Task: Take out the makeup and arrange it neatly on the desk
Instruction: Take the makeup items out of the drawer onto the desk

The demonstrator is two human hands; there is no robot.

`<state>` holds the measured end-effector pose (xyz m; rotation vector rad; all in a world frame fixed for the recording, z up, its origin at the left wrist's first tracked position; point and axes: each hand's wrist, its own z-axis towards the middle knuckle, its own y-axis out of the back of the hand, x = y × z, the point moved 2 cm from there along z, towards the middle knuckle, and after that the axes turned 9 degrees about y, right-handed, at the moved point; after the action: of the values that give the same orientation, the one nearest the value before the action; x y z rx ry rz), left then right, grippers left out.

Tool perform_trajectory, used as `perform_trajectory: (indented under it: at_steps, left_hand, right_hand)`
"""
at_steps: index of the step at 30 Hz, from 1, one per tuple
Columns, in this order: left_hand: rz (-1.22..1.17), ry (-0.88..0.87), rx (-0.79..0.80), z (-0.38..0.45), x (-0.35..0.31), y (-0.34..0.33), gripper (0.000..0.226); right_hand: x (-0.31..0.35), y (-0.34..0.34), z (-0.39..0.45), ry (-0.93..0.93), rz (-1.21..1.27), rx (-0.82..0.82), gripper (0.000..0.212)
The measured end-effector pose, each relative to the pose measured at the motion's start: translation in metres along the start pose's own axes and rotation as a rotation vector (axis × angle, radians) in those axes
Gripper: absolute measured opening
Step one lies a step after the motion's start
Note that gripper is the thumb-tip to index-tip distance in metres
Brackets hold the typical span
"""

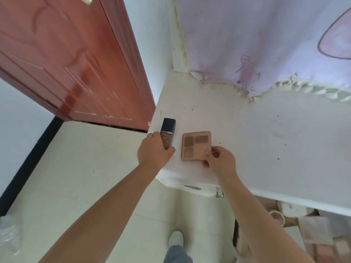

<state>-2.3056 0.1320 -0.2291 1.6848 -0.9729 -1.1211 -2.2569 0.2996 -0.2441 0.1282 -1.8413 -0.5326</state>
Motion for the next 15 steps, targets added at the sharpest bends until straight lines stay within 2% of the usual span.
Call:
perform_trajectory:
  at_steps: [4, 11, 15]
  left_hand:
    - [-0.021, -0.028, 0.036, 0.018, 0.019, -0.002, 0.042]
    - [-0.105, -0.023, 0.087, 0.013, 0.031, -0.005, 0.044]
    - [-0.007, -0.041, 0.048, 0.004, 0.028, 0.000, 0.059]
  right_hand:
    - [-0.004, -0.014, 0.002, -0.018, -0.144, -0.003, 0.018]
    - [0.002, -0.016, -0.002, 0.007, -0.463, 0.097, 0.025]
    - [0.005, -0.014, -0.007, 0.037, -0.540, 0.090, 0.029]
